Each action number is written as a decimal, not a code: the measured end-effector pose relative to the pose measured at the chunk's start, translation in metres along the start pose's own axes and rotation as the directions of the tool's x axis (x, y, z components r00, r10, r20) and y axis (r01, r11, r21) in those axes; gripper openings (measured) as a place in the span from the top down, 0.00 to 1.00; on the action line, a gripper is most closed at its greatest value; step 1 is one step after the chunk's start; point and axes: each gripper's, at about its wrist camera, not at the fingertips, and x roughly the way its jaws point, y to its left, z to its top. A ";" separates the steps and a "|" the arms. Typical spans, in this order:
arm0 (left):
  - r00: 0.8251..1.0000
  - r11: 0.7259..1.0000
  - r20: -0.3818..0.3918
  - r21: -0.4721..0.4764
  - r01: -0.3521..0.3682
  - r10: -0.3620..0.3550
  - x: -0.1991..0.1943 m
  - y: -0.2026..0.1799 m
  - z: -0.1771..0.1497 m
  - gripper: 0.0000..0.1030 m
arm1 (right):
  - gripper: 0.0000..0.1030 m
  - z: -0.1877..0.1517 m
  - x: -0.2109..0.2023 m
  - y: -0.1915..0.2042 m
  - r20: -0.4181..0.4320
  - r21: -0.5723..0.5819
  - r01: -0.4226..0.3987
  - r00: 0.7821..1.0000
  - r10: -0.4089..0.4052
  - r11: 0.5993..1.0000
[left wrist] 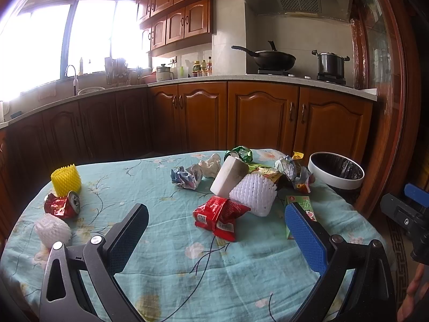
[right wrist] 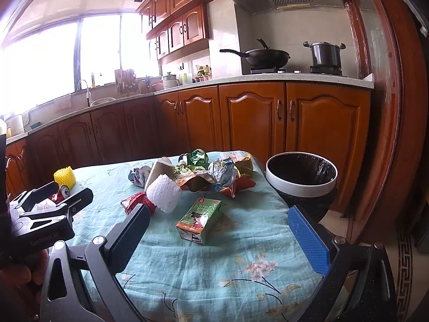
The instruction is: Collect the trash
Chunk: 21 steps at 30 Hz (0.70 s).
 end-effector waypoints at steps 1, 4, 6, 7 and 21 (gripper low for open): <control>1.000 1.000 0.000 0.000 -0.001 0.001 0.000 0.000 0.000 0.01 | 0.00 0.000 0.001 0.000 -0.002 -0.001 -0.001 1.000 0.001 1.000; 1.000 1.000 -0.001 0.000 0.000 0.000 0.001 0.000 0.000 0.01 | 0.00 0.000 0.002 0.000 -0.006 -0.002 -0.005 1.000 0.005 1.000; 1.000 1.000 -0.003 0.001 0.002 -0.002 0.002 0.000 -0.001 0.01 | 0.00 -0.001 0.003 0.000 -0.009 -0.003 -0.006 1.000 0.006 1.000; 1.000 1.000 -0.004 0.002 0.002 -0.002 0.003 0.000 -0.001 0.01 | 0.00 -0.001 0.003 0.000 -0.011 -0.002 -0.007 1.000 0.007 1.000; 0.999 1.000 -0.039 -0.020 0.014 -0.015 0.013 0.004 -0.003 0.01 | 0.00 -0.001 0.010 -0.004 -0.028 0.012 -0.008 1.000 0.008 1.000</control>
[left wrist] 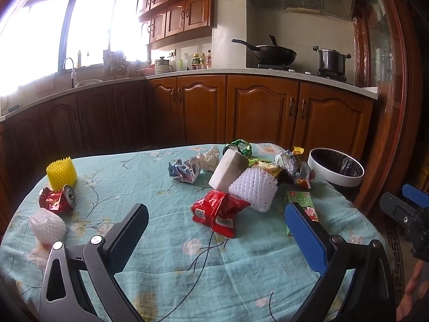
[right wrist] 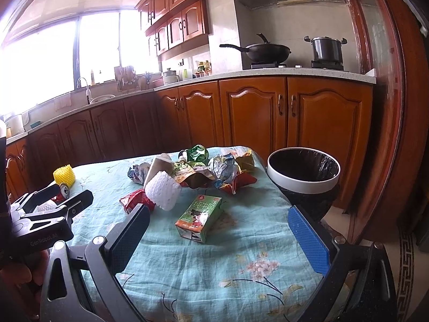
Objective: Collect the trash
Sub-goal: 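Grasp the green milk carton with the right tool while the left tool grasps the red snack bag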
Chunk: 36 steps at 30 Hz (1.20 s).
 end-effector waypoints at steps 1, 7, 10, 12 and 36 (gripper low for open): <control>1.000 1.000 -0.012 -0.006 0.006 -0.006 0.002 0.001 0.000 0.01 | 0.00 0.000 0.001 -0.001 -0.004 0.003 -0.002 1.000 0.002 1.000; 0.995 1.000 -0.092 -0.013 0.026 -0.027 0.023 0.009 0.002 0.01 | 0.00 0.000 0.021 -0.005 -0.071 0.035 -0.050 0.996 0.052 0.998; 0.988 0.999 -0.149 -0.023 0.035 -0.038 0.039 0.016 0.004 0.01 | 0.01 -0.002 0.038 -0.005 -0.128 0.067 -0.074 0.988 0.082 0.995; 0.982 0.999 -0.185 -0.028 0.035 -0.040 0.051 0.023 0.006 0.01 | 0.01 -0.005 0.051 -0.003 -0.167 0.083 -0.091 0.980 0.104 0.992; 0.866 0.968 -0.438 -0.039 0.249 -0.241 0.192 0.042 0.025 0.49 | 0.45 -0.022 0.177 -0.005 -0.468 0.267 -0.126 0.850 0.243 0.955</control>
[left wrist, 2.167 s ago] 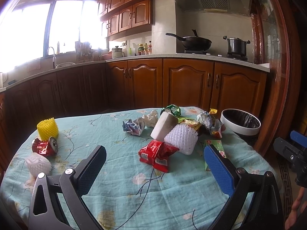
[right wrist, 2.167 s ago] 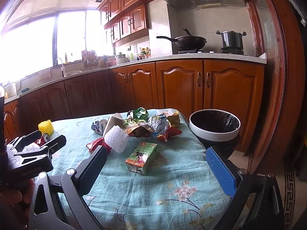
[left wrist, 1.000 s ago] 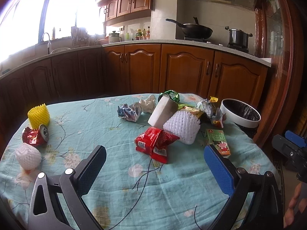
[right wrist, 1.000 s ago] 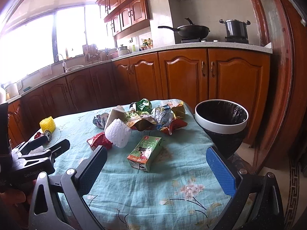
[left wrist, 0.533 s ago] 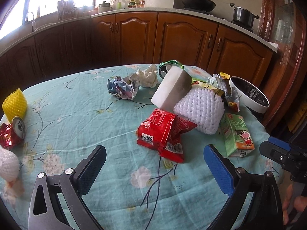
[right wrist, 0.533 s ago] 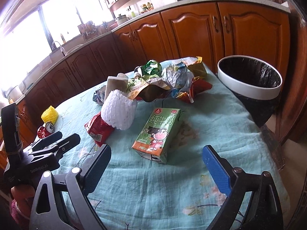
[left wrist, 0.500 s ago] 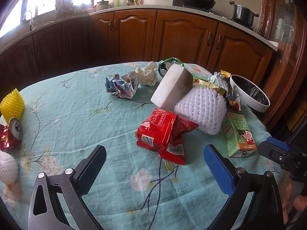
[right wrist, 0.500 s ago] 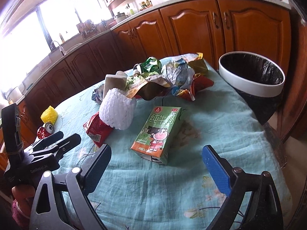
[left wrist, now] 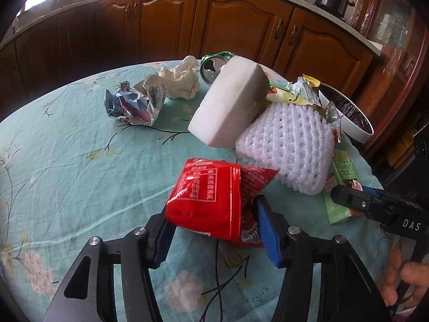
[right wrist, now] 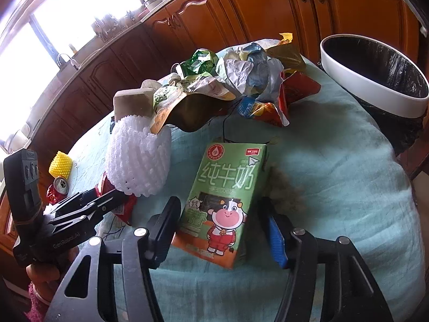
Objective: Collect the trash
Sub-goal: 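Grasp the green milk carton with the right tool while the left tool grasps the red snack bag, then carry both items over the bin and open both tools to drop them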
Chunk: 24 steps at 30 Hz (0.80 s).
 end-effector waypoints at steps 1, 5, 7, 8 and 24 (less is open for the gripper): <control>1.000 1.000 0.003 -0.002 0.012 -0.012 -0.002 0.000 -0.002 0.50 | 0.49 -0.001 -0.003 -0.001 0.004 0.001 -0.010 1.000 0.010 1.000; 0.999 0.999 0.018 -0.023 0.045 -0.045 -0.018 0.002 -0.018 0.56 | 0.53 -0.009 -0.021 -0.008 0.026 -0.001 -0.026 0.999 0.026 1.000; 0.997 0.997 0.027 -0.030 0.068 -0.067 -0.030 -0.002 -0.028 0.57 | 0.53 -0.013 -0.031 -0.013 0.044 0.001 -0.031 0.999 0.031 1.000; 0.996 0.996 0.028 -0.030 0.081 -0.080 -0.034 -0.005 -0.031 0.58 | 0.53 -0.015 -0.035 -0.015 0.049 0.007 -0.036 0.998 0.036 0.999; 0.973 0.967 0.027 0.119 0.226 -0.231 -0.039 -0.087 -0.002 0.58 | 0.53 -0.005 -0.092 -0.064 0.184 0.080 -0.043 0.982 0.028 0.996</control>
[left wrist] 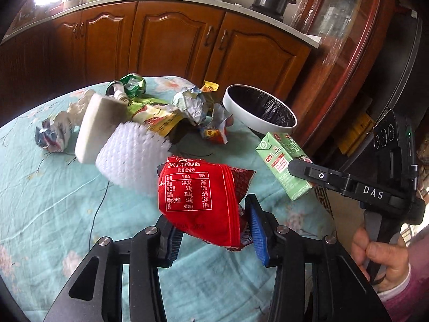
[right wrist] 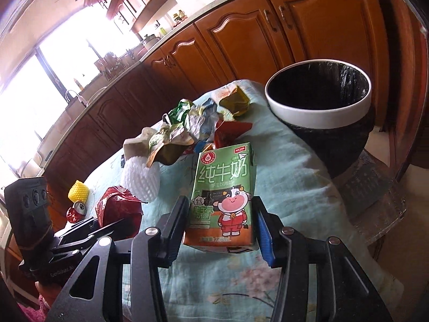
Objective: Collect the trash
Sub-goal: 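Carry both items over the bin and open both tools to drop them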
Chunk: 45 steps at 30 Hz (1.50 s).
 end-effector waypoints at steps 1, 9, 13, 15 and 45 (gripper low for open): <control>1.000 1.000 0.002 0.009 0.000 0.000 0.004 -0.006 0.005 0.58 | 0.53 0.005 -0.003 -0.005 0.010 0.007 0.004 1.000 -0.004 1.000; 1.000 0.998 -0.009 0.062 -0.014 0.015 0.058 -0.038 0.057 0.58 | 0.53 0.047 -0.020 -0.051 0.071 0.041 0.055 0.996 -0.058 0.998; 1.000 0.993 -0.006 0.116 -0.016 0.017 0.083 -0.059 0.083 0.58 | 0.53 0.070 -0.022 -0.068 0.091 0.045 0.077 0.993 -0.081 0.996; 1.000 0.992 -0.016 0.127 -0.013 0.015 0.099 -0.066 0.097 0.58 | 0.53 0.082 -0.021 -0.077 0.100 0.051 0.083 0.991 -0.088 0.995; 0.969 0.991 -0.235 0.126 -0.049 0.078 0.288 -0.088 0.195 0.28 | 0.39 0.168 0.040 -0.174 -0.012 0.140 0.136 0.991 -0.135 0.981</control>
